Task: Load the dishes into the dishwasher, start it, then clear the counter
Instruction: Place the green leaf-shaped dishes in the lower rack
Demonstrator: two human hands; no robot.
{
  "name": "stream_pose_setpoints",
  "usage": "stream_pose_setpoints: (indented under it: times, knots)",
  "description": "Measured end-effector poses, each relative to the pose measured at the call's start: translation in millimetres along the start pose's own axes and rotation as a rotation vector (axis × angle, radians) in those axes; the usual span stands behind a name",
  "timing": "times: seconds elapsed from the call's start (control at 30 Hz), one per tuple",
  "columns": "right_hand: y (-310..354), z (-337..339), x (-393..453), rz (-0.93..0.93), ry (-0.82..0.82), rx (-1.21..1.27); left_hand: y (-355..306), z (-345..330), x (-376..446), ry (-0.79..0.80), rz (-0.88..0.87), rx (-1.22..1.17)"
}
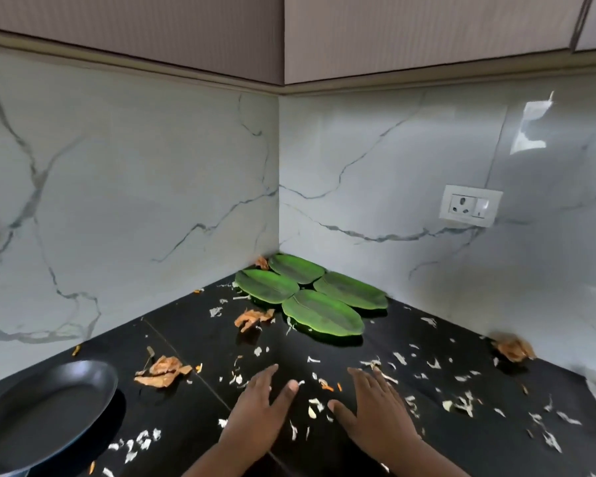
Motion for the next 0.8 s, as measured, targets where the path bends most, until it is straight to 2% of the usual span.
stream_pose_setpoints:
  times: [0.13,0.23,0.3,0.37,0.47,0.6,0.8]
  knots:
    - [-3.3,3.9,46.6,-0.150,-0.015,0.179,3.3,31.1,73.1,-0.038,0.113,-0.364]
    - [-10.7,0.2,74.6,-0.307,-0.011,0.434,17.8,42.3,123.9,-0.009,0.327,-0.856]
    - [-18.1,-8.2,93.2,-0.454,-0.009,0.664,25.2,47.5,153.4,0.011,0.438,-1.146]
    - [-23.0,-19.4,107.2,-0.591,0.004,0.965,28.1,57.4,179.0,-0.021,0.479,-1.294]
    - [-24.1,-35.0,127.5,-0.760,0.053,1.301,34.5,72.6,217.9,-0.102,0.501,-1.340]
    - [-25.4,-43.1,162.7,-0.852,0.036,1.567,46.5,83.9,267.7,-0.197,0.551,-1.269]
    - [-32.5,-45.7,207.3,-0.864,0.012,1.786,53.0,72.3,332.2,-0.136,0.628,-0.826]
Point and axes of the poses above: each hand's wrist, its own x-axis towards the middle knuckle, its own z-axis out of the back of the hand, y = z × x, the point moved 6 cm from there along x, towards the middle knuckle, and after that the axes turned 7 degrees about y, right-handed, at the moved point
